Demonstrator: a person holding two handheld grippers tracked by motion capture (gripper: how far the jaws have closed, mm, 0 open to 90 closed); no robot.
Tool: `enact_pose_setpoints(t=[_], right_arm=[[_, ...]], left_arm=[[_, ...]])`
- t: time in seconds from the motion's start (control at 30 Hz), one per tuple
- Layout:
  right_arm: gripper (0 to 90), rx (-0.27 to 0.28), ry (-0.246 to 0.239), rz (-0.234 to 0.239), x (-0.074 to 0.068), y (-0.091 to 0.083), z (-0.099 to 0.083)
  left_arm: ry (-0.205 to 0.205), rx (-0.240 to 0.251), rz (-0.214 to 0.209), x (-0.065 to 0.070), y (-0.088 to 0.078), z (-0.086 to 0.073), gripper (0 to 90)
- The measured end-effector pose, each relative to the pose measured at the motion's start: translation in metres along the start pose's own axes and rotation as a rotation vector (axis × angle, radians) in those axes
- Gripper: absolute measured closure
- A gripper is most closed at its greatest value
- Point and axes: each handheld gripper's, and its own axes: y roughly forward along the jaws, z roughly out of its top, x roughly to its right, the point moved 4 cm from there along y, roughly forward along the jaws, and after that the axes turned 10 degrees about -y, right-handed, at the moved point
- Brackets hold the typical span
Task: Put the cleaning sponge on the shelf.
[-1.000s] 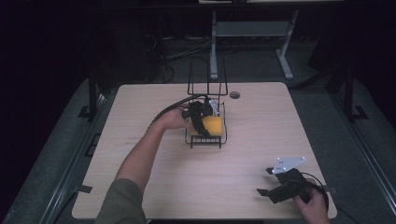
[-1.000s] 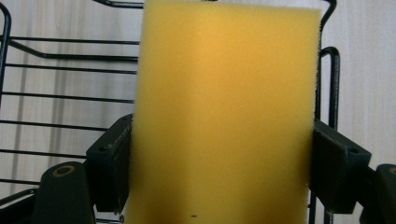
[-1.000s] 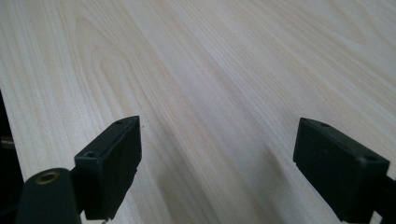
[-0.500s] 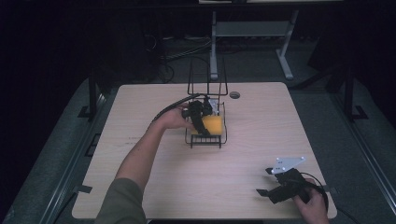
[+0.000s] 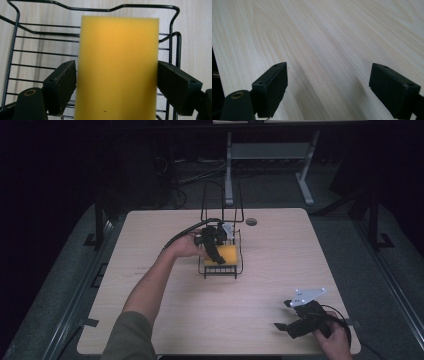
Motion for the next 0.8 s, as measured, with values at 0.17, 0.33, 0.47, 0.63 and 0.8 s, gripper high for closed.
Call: enact_pose_setpoints(t=[0.17,0.33,0.47,0.63,0.8], right_arm=[[14.9,-0.008,-0.001,0.004,0.000,0.001,0.000],[14.9,-0.012,-0.005,0.009,0.000,0.003,0.001],[15.0,-0.007,-0.002,0.009,-0.001,0.002,0.002],[15.0,0.004,0.002,-0.001,-0.001,-0.001,0.002],[15.0,0.008,0.004,-0.014,0.000,-0.003,0.000]], left_arm=[[0.010,0.001,0.002,0.001,-0.005,0.000,18.1],[0.029,-0.003,0.011,0.007,-0.009,0.002,18.2],[0.040,0.006,0.019,0.013,-0.014,0.004,18.3],[0.048,-0.002,0.020,0.017,-0.016,0.005,18.3],[0.072,-0.012,0.029,0.025,-0.020,0.006,18.3]])
